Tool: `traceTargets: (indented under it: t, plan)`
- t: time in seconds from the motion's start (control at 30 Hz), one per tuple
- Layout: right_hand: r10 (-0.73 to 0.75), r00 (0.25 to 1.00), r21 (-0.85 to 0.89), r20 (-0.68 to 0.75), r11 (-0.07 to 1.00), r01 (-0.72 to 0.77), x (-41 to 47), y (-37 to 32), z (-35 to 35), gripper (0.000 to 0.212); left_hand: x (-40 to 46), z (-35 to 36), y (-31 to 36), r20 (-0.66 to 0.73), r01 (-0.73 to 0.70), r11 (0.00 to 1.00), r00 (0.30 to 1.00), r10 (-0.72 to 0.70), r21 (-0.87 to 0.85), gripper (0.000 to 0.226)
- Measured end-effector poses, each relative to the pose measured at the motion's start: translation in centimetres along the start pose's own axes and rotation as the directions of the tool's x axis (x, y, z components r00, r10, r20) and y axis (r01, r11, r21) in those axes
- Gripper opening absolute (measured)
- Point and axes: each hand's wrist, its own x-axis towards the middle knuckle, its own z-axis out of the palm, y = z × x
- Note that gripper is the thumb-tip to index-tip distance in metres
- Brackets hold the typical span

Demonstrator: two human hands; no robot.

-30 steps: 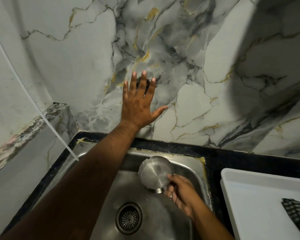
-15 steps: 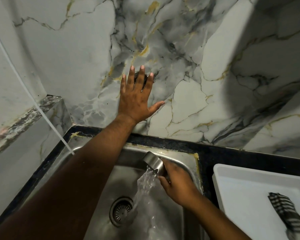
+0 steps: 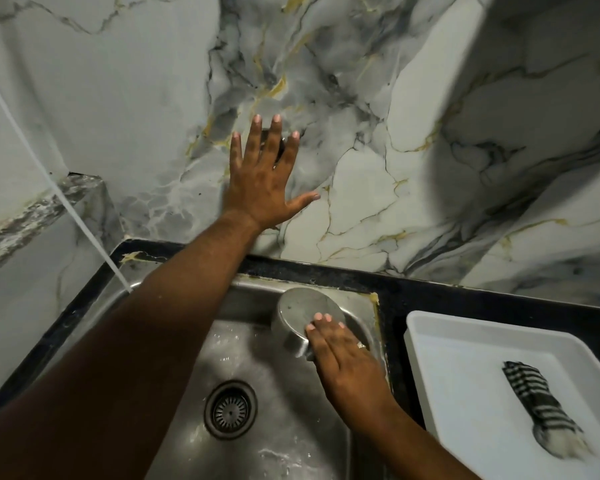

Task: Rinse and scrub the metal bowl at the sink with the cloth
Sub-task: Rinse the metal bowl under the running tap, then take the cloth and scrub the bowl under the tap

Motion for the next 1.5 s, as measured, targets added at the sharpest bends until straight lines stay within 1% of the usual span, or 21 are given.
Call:
traceTargets:
  t: [0.07,0.1,0.13,0.17,0.23,0.3,0.37,0.43,0.5,0.57,0.6,0.63,0.7,0.77,0.83,0.9,1.0,1.13,1.33,1.43,1.5]
  plan:
    - [0.194,0.981,0.190,0.013,0.963,-0.193,-0.5,-0.4,0.4,0.061,0.1,-0.9,0.0,0.062,0.005,1.000,0.998,-0.004,-0.018,0.105]
    - [0.370,0.927,0.362,0.063,0.857,-0.367,-0.6,-0.6,0.1,0.056,-0.2,-1.3,0.1,0.077,0.027,0.998,0.997,-0.023,-0.051,0.104]
    - [0.544,0.822,0.551,0.167,0.640,-0.536,-0.7,-0.6,-0.5,0.050,-0.9,-1.9,0.5,0.081,0.065,0.993,0.995,-0.057,-0.101,0.101]
    - [0.663,0.683,0.692,0.305,0.338,-0.637,-0.8,-0.4,-1.2,0.042,-2.3,-2.4,1.3,0.080,0.118,0.980,0.991,-0.106,-0.163,0.096]
    - [0.715,0.460,0.796,0.527,-0.225,-0.562,-1.4,0.9,-2.0,0.024,-6.6,-3.1,3.8,0.088,0.250,0.912,0.968,-0.234,-0.325,0.083]
    - [0.626,0.428,0.758,0.652,-0.522,-0.391,-2.3,1.8,-3.1,0.029,-12.1,-3.2,7.1,0.237,0.434,0.730,0.901,-0.363,-0.528,0.074]
    - [0.544,0.471,0.700,0.694,-0.665,-0.263,-3.3,2.4,-4.7,0.033,-16.3,-3.6,10.8,0.557,0.651,0.467,0.757,-0.342,-0.598,0.072]
    - [0.468,0.530,0.643,0.707,-0.738,-0.206,-4.1,2.7,-5.9,0.028,-18.3,-4.4,13.7,0.808,0.832,0.087,0.554,-0.202,-0.548,0.069]
    - [0.423,0.553,0.618,0.718,-0.753,-0.226,-5.1,3.4,-6.7,0.021,-18.6,-5.4,16.1,0.897,0.850,-0.287,0.425,-0.122,-0.442,0.054]
    - [0.406,0.566,0.635,0.717,-0.716,-0.291,-6.1,4.4,-6.8,0.019,-18.4,-5.6,17.5,0.909,0.832,-0.367,0.387,-0.153,-0.416,0.040]
    - [0.433,0.568,0.685,0.700,-0.633,-0.361,-6.5,5.1,-6.7,0.020,-18.4,-5.4,17.9,0.909,0.827,-0.376,0.374,-0.186,-0.417,0.035]
    - [0.487,0.580,0.755,0.653,-0.476,-0.451,-7.5,6.5,-6.8,0.020,-18.4,-5.0,18.6,0.907,0.826,-0.377,0.363,-0.212,-0.419,0.034]
    - [0.607,0.631,0.795,0.483,-0.002,-0.607,-9.9,10.4,-6.7,0.023,-18.2,-4.1,19.9,0.902,0.829,-0.368,0.342,-0.261,-0.421,0.034]
    - [0.631,0.707,0.594,0.319,0.448,-0.668,-12.8,15.5,-5.7,0.062,-18.1,-3.5,20.8,0.904,0.822,-0.395,0.310,-0.294,-0.410,0.035]
    - [0.595,0.763,0.334,0.253,0.686,-0.646,-16.4,20.9,-4.5,0.079,-18.0,-3.3,21.8,0.909,0.796,-0.454,0.280,-0.310,-0.400,0.033]
    - [0.556,0.783,0.127,0.279,0.787,-0.604,-20.3,25.7,-3.1,0.084,-17.9,-3.5,22.8,0.904,0.780,-0.477,0.263,-0.337,-0.404,0.034]
    - [0.537,0.737,-0.012,0.410,0.812,-0.584,-24.7,30.6,-0.7,0.086,-18.3,-3.7,23.6,0.900,0.781,-0.475,0.249,-0.359,-0.405,0.035]
    - [0.536,0.647,0.017,0.542,0.763,-0.646,-26.6,32.7,3.0,0.085,-19.1,-4.2,23.8,0.905,0.802,-0.461,0.219,-0.365,-0.380,0.040]
    - [0.576,0.659,0.045,0.483,0.736,-0.676,-26.7,32.2,5.3,0.070,-19.5,-5.1,23.1,0.897,0.796,-0.471,0.193,-0.398,-0.380,0.043]
    - [0.607,0.622,0.196,0.494,0.620,-0.760,-26.3,31.9,4.4,0.066,-19.7,-5.6,23.1,0.892,0.779,-0.492,0.183,-0.413,-0.388,0.043]
    - [0.673,0.595,0.452,0.440,0.407,-0.794,-25.0,31.1,3.0,0.052,-19.7,-6.3,22.9,0.892,0.769,-0.508,0.177,-0.415,-0.389,0.043]
